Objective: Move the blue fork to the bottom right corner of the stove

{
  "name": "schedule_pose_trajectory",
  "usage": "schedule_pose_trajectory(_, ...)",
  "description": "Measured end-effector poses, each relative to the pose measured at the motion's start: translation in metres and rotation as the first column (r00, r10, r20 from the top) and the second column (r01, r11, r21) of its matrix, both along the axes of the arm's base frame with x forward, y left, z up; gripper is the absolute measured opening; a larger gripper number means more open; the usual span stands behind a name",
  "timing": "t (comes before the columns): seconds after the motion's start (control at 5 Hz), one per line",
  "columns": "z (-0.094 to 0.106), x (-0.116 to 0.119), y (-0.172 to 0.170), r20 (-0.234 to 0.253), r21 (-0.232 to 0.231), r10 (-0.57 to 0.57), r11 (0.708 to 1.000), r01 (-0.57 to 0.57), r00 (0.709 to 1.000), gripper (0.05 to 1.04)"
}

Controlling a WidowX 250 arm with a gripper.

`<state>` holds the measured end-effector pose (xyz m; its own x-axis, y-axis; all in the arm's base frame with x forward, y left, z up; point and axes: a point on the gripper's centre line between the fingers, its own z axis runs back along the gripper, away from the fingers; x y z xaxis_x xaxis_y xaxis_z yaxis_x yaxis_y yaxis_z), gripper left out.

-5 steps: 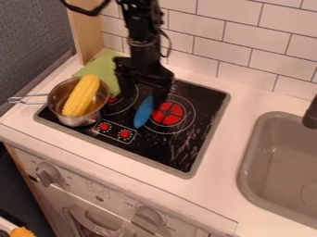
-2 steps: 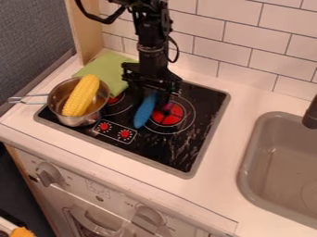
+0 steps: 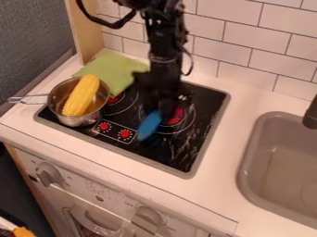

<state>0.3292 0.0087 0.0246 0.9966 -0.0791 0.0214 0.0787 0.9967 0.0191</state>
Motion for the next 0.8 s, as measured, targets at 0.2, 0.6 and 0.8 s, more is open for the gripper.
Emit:
schedule_pose_trajectory(0.2, 0.024, -0.022, -0.02, 0.034, -0.02, -0.014, 1.0, 0.015, 0.999, 0.372)
schedule_pose_trajectory(0.6, 0.001, -0.052, -0.042, 0.01, -0.067, 0.041, 0.997, -0.041, 0.999, 0.372)
schedule_pose_trajectory(0.8, -0.007, -0.056, -0.044, 0.036, -0.061, 0.086, 0.995, -0.083, 0.996, 0.372)
